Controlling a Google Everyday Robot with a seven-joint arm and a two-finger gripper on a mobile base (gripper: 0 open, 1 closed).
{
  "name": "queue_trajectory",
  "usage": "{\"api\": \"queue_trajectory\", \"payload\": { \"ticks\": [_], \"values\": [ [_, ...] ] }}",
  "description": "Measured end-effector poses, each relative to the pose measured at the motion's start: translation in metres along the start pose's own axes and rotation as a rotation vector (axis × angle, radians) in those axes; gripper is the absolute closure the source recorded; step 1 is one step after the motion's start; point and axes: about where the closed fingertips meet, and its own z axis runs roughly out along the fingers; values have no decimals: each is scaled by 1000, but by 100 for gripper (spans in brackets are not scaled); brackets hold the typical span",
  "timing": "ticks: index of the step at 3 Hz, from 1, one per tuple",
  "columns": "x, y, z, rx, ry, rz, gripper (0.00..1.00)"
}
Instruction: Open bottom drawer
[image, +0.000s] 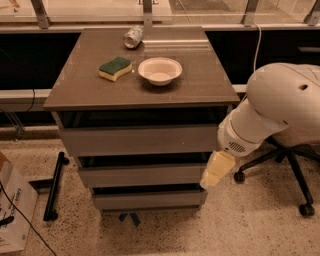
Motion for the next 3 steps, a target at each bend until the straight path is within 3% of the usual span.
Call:
{"api": "queue_trajectory", "payload": {
  "ticks": [2, 3],
  "values": [
    [-17, -8, 70, -61, -189, 78, 0],
    [-19, -10, 84, -72, -210, 92, 0]
  ]
}}
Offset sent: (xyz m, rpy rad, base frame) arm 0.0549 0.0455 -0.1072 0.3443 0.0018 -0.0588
